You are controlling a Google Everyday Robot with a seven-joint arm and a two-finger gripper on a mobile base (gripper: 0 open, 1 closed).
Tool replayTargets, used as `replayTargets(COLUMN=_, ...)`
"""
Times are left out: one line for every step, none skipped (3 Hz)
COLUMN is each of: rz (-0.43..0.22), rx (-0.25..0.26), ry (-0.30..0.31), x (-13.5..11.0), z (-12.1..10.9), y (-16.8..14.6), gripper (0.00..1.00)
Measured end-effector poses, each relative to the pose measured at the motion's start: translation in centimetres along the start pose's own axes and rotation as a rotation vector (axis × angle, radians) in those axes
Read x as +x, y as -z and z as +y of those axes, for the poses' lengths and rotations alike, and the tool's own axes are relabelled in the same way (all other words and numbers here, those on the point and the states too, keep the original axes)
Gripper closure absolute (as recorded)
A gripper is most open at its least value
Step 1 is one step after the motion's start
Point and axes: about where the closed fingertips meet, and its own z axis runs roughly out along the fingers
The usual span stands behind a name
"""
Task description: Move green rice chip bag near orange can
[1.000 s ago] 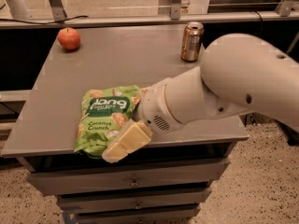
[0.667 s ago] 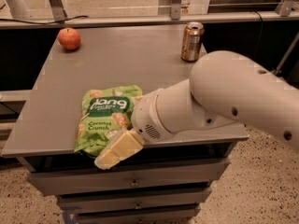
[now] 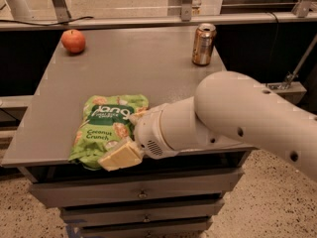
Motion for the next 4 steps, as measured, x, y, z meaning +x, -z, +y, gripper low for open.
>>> replayTargets(rz=-0.008, rx=0.007, ry=-0.019, x=0.3, z=0.1, y=-0.2, gripper=0.64)
replayTargets(rz=-0.015, rx=0.017, ry=-0.031, x=0.4, z=-0.1, y=-0.1, gripper=0.87)
replayTargets(rz=-0.025, rx=0.035, ry=-0.035, x=0.3, z=-0.6, y=0.4, gripper=1.00)
replayTargets(rz=-0.043, rx=0.078, ry=-0.022, x=-0.3, z=-2.1, y=2.2, gripper=1.00)
